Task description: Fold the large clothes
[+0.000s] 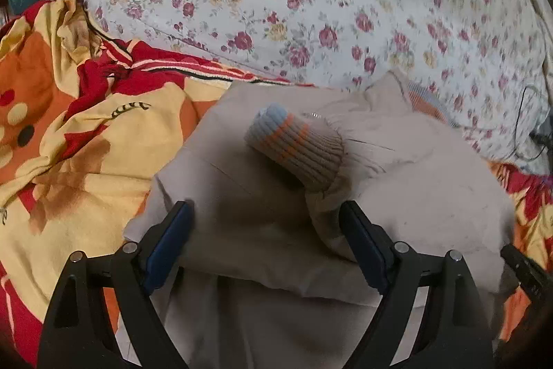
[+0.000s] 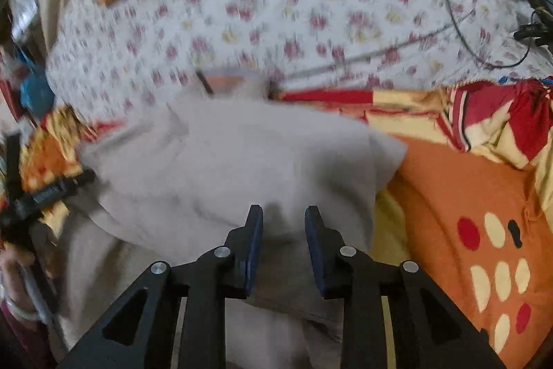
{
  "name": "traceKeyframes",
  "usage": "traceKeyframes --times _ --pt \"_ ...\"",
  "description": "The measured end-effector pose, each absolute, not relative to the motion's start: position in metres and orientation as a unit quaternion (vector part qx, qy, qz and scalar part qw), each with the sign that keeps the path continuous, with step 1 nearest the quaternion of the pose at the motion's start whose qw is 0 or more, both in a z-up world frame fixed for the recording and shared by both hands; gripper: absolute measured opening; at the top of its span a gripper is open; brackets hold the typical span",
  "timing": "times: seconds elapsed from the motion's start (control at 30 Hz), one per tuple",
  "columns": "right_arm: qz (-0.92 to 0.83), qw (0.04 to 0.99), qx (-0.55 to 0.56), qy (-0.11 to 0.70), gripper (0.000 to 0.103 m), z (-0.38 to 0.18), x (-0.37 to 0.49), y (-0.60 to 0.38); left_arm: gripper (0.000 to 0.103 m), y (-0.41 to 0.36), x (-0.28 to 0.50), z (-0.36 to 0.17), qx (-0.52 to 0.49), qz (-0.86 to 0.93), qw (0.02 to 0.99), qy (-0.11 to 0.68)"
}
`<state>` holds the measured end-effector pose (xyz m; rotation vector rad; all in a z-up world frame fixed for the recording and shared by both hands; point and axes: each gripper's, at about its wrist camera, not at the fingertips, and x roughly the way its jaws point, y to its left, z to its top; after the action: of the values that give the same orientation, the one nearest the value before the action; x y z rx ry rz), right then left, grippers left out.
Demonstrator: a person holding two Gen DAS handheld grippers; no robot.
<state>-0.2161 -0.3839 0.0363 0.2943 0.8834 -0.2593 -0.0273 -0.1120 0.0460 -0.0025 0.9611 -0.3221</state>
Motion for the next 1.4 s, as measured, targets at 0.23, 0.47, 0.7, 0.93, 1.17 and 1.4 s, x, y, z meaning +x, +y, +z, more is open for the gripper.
traceKeyframes --times 0.23,0.47,0.7,0.93,1.17,1.4 --pt "-0.160 0.864 0.166 0.447 0.038 0.019 -0.215 -0.405 0.088 -0.123 -0.030 0.036 0.042 -0.150 0.874 0.461" --pt "-0.140 0.884 0.158 0.417 0.040 0.043 -0.236 -0.388 0.088 -0.113 -0.040 0.047 0.022 -0.154 0.878 0.452" --pt "-0.157 0.855 0.160 0.467 0.049 0.030 -0.240 -0.389 0.088 -0.089 -0.079 0.062 0.029 -0.163 0.875 0.455" --pt "-0.146 0.870 0.142 0.449 0.077 0.058 -0.286 -0.385 0.088 -0.050 -0.113 0.064 0.016 -0.153 0.880 0.449" --pt "-0.142 0.869 0.106 0.463 0.069 0.016 -0.273 -0.378 0.088 -0.032 -0.112 0.044 -0.023 -0.137 0.868 0.478" --pt "-0.186 0.885 0.132 0.406 0.006 0.031 -0.287 -0.395 0.088 -0.028 -0.112 0.033 -0.016 -0.127 0.869 0.479"
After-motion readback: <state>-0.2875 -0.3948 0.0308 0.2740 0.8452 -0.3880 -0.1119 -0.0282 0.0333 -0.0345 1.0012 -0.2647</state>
